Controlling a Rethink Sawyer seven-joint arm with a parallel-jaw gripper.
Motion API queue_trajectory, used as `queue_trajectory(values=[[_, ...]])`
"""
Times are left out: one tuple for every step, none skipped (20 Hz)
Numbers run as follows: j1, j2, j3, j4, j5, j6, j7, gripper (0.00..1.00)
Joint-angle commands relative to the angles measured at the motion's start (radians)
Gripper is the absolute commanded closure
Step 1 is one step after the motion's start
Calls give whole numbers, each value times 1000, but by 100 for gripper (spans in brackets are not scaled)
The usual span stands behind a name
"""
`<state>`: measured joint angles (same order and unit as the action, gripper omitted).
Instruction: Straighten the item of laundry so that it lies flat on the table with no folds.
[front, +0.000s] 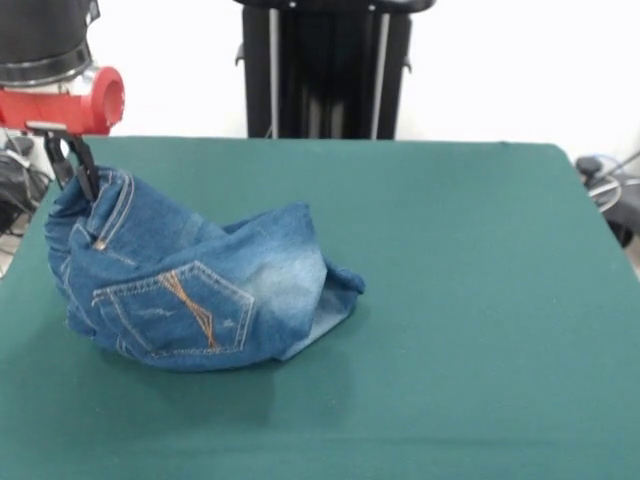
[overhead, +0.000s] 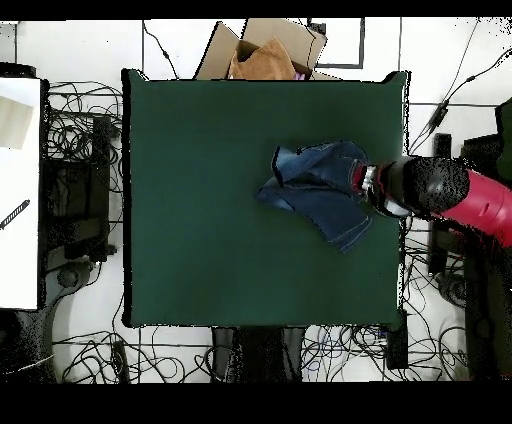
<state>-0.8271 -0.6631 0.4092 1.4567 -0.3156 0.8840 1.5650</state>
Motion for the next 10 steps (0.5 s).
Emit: queue_trajectory(values=[[-15,-107,96,-34,-34,157,-287,100],[-17,-118,98,-30,-32,165,-283,100],[-17,-139,98,-23,-28,181,-275,100],[-18,-151,98,-20,-26,189,-271,100],[-16,-170,96,-19,-25,201,-268,100],[-16,-180,96,-19,-24,208,-267,100],[-17,-201,92,-14,-18,222,-265,100],[-18,-215,91,-10,-12,231,-264,100],[-20,-242,88,5,1,244,-259,100],[-21,-256,88,12,7,249,-257,100]])
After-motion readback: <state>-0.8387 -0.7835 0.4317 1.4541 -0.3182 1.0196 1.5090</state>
